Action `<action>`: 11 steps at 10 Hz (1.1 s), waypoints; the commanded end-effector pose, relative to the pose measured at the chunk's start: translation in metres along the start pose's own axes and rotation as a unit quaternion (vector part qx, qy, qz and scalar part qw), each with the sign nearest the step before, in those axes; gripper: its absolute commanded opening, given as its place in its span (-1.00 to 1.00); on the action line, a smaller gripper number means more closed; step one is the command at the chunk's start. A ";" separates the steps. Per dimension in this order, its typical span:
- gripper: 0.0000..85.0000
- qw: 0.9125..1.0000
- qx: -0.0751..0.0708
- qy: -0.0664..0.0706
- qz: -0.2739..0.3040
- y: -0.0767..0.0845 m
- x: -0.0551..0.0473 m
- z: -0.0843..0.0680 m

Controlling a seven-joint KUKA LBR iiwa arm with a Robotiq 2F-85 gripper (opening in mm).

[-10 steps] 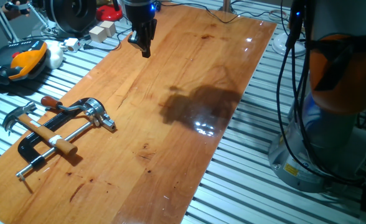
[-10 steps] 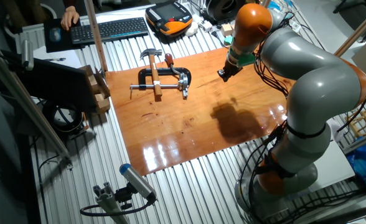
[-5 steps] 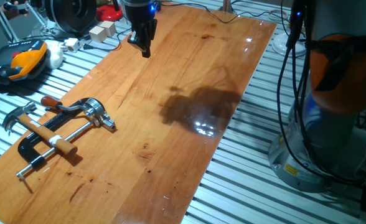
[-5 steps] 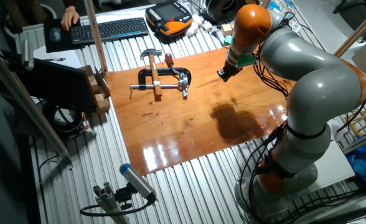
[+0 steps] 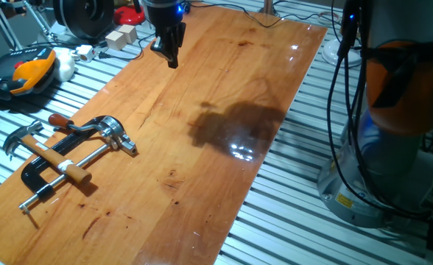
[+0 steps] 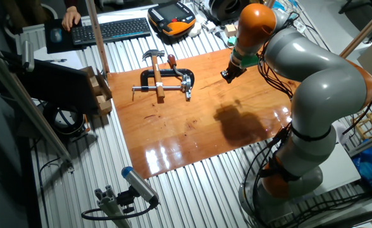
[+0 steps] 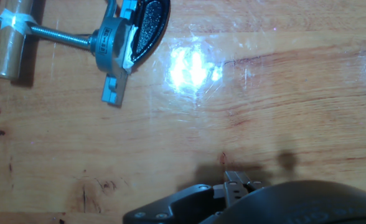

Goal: Pull up the lever

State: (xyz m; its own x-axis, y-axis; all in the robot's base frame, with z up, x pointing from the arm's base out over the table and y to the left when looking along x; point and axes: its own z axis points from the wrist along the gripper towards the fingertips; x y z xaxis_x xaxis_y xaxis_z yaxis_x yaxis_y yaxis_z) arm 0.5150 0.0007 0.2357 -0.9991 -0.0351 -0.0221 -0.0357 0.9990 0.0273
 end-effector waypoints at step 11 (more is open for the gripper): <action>-1.00 1.000 0.000 -0.003 0.000 0.000 0.000 0.000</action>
State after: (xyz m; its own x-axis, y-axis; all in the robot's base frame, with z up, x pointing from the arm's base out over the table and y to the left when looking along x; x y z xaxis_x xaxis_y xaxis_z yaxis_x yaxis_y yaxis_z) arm 0.5149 0.0008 0.2357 -0.9990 -0.0350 -0.0288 -0.0358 0.9990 0.0276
